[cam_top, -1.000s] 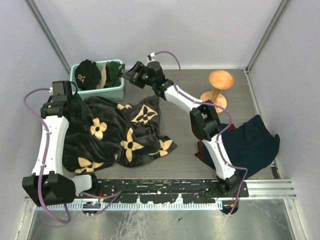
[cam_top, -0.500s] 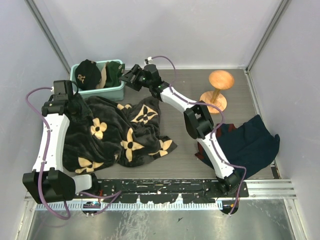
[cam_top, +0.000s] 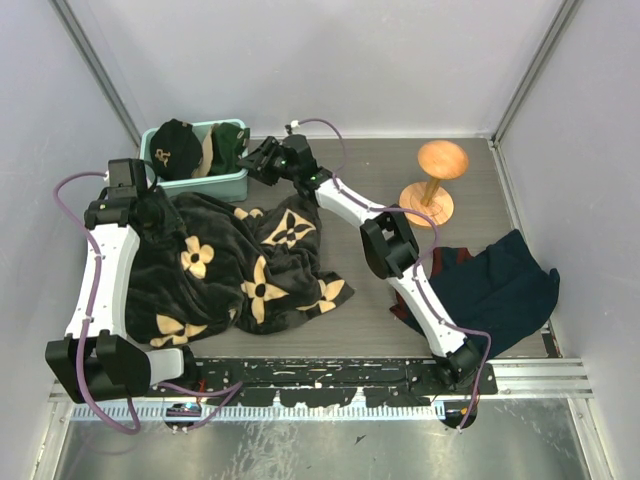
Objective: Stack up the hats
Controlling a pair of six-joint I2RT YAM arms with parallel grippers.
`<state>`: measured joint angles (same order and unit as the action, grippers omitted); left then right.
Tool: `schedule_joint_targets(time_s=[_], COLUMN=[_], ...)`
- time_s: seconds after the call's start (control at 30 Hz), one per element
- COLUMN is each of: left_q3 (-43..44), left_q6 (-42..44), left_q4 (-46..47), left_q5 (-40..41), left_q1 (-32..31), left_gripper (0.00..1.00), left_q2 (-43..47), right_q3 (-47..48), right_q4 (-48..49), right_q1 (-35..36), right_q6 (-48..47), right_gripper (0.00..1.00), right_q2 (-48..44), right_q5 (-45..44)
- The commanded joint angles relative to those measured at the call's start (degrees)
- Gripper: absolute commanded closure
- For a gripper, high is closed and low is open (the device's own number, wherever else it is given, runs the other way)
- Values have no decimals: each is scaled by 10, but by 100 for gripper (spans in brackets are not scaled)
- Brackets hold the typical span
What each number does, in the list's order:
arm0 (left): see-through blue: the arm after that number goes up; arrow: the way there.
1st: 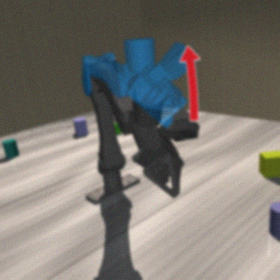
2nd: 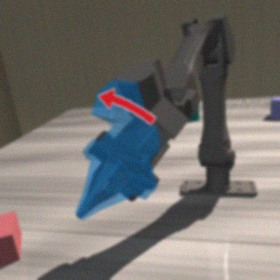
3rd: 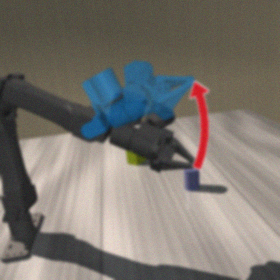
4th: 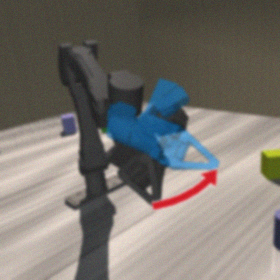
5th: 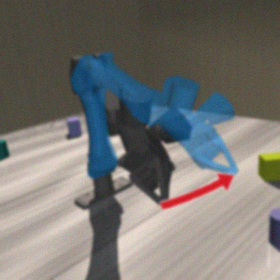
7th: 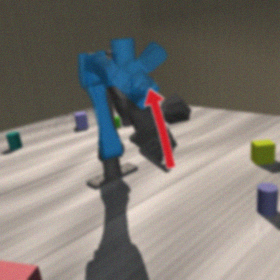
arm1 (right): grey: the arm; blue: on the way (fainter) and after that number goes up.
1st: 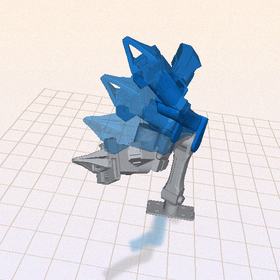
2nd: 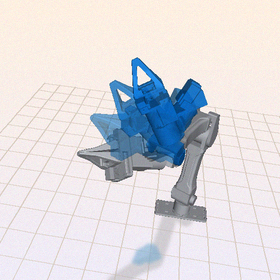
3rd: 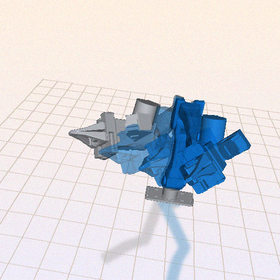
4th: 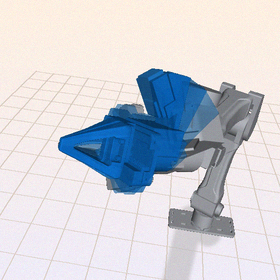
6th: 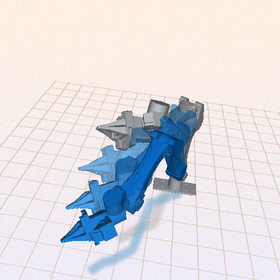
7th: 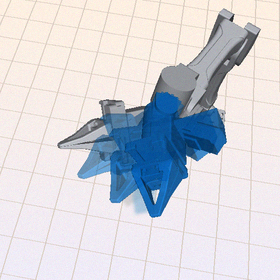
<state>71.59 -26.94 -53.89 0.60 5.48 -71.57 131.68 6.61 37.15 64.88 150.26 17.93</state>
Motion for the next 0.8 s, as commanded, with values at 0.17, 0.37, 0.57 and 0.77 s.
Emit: schedule_joint_targets(time_s=[0.17, 0.37, 0.57, 0.77], left_q3=[17, 8, -3, -11], left_q6=[14, 12, 3, -2], left_q4=[-2, 2, 17, 31], left_q5=[7, 6, -13, -33], left_q1=[1, 1, 1, 1], left_gripper=[52, 51, 52, 53], left_q2=[4, 8, 2, -8], right_q3=[9, -152, -281, -428], right_q4=[50, 93, 103, 103], right_q1=[7, -26, -100, -171], right_q6=[14, 1, -36, -76], right_gripper=[92, 99, 99, 99], right_q2=[-15, -123, -229, -349], right_q5=[-13, -63, -71, -92])
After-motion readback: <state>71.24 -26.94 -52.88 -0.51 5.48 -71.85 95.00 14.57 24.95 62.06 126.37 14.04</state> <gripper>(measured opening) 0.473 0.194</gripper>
